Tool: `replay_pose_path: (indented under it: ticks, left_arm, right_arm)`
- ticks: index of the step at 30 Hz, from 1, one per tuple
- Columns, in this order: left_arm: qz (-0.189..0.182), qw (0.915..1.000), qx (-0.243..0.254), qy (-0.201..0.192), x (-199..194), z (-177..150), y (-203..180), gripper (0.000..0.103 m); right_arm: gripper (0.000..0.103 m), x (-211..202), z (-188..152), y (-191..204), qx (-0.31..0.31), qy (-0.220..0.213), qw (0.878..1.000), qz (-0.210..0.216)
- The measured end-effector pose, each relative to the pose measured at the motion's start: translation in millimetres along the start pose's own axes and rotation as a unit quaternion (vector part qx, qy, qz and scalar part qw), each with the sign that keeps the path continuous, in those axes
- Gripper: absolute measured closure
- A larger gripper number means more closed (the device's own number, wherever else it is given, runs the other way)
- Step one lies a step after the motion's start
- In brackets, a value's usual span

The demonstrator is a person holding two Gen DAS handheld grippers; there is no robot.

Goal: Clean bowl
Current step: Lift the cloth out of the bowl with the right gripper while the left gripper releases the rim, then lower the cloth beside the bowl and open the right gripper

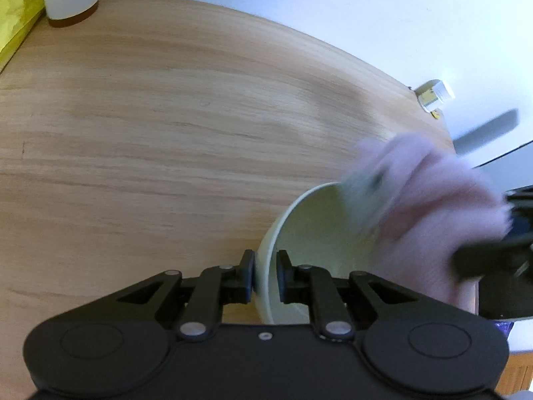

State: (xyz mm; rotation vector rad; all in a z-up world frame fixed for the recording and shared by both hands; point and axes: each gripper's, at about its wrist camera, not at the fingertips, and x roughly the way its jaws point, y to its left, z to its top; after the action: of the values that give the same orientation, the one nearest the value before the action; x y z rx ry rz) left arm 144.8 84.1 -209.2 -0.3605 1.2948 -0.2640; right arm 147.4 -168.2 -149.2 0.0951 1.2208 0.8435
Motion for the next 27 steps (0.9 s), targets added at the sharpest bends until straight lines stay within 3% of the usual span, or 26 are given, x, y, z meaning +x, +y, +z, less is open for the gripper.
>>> replay_pose_path:
  ticks: [2, 5, 7, 9, 11, 13, 15, 18, 24, 27]
  left_arm:
    - [0.002, 1.0000, -0.007, -0.001, 0, 0, -1, 0.088]
    - [0.005, 0.9998, -0.016, -0.004, -2, 0, -3, 0.067]
    - [0.006, 0.9997, -0.023, -0.008, -4, -1, -4, 0.059]
    - [0.008, 0.9994, -0.032, -0.011, -5, -2, -5, 0.043]
    - [0.013, 0.9990, -0.040, -0.011, -6, -2, -6, 0.041]
    - [0.018, 0.9986, -0.048, -0.013, -8, -3, -7, 0.031]
    - [0.029, 0.9978, -0.058, -0.018, -10, -4, -9, 0.014]
    - [0.046, 0.9963, -0.066, -0.030, -17, -6, -14, 0.003]
    - [0.066, 0.9938, -0.071, -0.055, -36, -12, -29, 0.001]
    - [0.078, 0.9926, -0.069, -0.064, -45, -18, -36, 0.001]
  right_arm:
    - [0.084, -28, -8, 0, 0.015, -0.032, 0.999, -0.011]
    - [0.084, -51, 1, -8, 0.032, -0.072, 0.997, -0.028]
    - [0.084, -66, -4, -16, 0.050, -0.100, 0.993, -0.044]
    - [0.084, -73, -7, -26, 0.067, -0.117, 0.989, -0.058]
    - [0.084, -79, -16, -39, 0.086, -0.127, 0.985, -0.075]
    - [0.084, -81, -25, -48, 0.091, -0.126, 0.984, -0.091]
    - [0.084, -75, -33, -57, 0.102, -0.117, 0.982, -0.103]
    - [0.084, -66, -42, -74, 0.113, -0.103, 0.980, -0.125]
    - [0.078, -42, -51, -98, 0.137, -0.071, 0.974, -0.166]
    - [0.065, -38, -53, -100, 0.148, -0.083, 0.970, -0.176]
